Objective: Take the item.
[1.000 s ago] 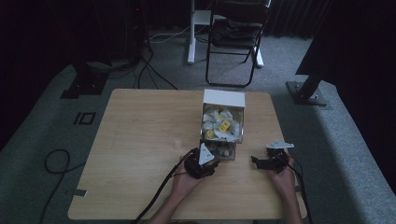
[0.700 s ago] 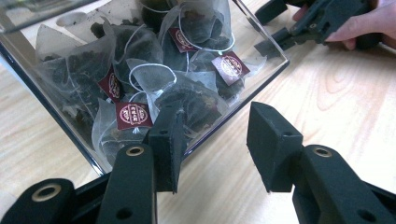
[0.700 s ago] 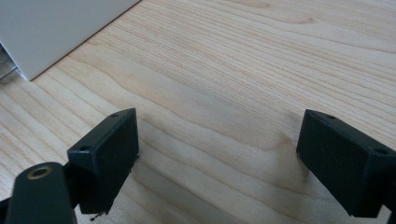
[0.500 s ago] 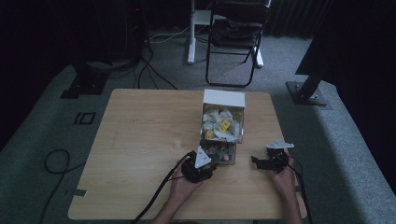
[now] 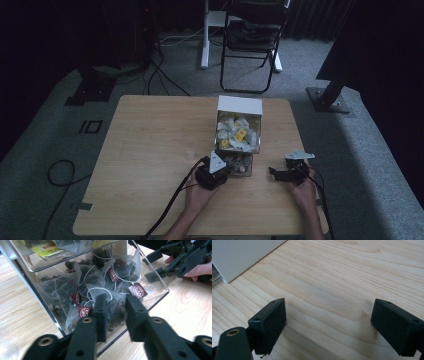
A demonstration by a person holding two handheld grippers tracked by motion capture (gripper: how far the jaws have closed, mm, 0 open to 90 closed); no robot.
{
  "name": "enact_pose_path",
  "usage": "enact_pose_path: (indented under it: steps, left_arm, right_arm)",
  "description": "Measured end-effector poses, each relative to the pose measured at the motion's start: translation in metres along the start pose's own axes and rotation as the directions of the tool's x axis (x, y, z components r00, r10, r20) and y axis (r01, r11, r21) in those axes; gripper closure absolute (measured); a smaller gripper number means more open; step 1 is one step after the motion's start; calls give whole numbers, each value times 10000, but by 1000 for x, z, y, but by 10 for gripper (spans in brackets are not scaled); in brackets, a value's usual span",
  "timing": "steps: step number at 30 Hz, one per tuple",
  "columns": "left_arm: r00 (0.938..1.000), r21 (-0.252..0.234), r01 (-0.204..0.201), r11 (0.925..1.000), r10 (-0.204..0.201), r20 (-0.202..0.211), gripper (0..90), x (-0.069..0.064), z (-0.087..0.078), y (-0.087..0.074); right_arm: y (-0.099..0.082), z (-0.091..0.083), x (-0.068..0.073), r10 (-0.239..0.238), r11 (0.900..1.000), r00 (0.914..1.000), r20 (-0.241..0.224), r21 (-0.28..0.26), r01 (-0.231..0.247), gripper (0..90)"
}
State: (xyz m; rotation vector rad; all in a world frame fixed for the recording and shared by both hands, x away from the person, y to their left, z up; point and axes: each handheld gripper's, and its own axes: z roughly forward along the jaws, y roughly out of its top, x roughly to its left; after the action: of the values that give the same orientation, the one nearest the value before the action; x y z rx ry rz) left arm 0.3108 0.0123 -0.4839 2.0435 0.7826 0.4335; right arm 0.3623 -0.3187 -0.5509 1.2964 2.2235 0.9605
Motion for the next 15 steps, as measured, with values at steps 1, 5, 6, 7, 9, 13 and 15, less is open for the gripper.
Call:
enact_pose_path:
  steps: [1, 5, 6, 7, 9, 13, 15]
  left_arm:
    - [10000, -16, -5, 10000, 5, 50, 801, 0, 0, 1]
    - [9999, -62, 37, 10000, -36, 135, 875, 0, -1, 2]
    - [9999, -65, 14, 10000, -13, 128, 882, 1, -2, 2]
    - [9999, -75, 11, 10000, -10, 138, 890, 0, -2, 3]
    - [9999, -95, -19, 10000, 21, 132, 899, 0, -3, 3]
    - [9999, -139, 3, 9999, 0, 169, 900, 0, -4, 3]
    - [9998, -156, -41, 9999, 44, 178, 900, 1, -4, 3]
  right_arm:
    - [0, 0, 0, -3, 10000, 10000, 1, 0, 3, 127]
    - [0, 0, 0, 1, 10000, 10000, 0, 0, -1, 127]
    - [0, 0, 0, -4, 10000, 10000, 0, -1, 4, 127]
    - [0, 0, 0, -2, 10000, 10000, 1, 0, 2, 127]
    - [0, 0, 0, -1, 10000, 10000, 0, 0, 1, 127]
    - [0, 0, 0, -1, 10000, 10000, 0, 0, 1, 127]
    - [0, 0, 0, -2, 10000, 10000, -1, 0, 2, 127]
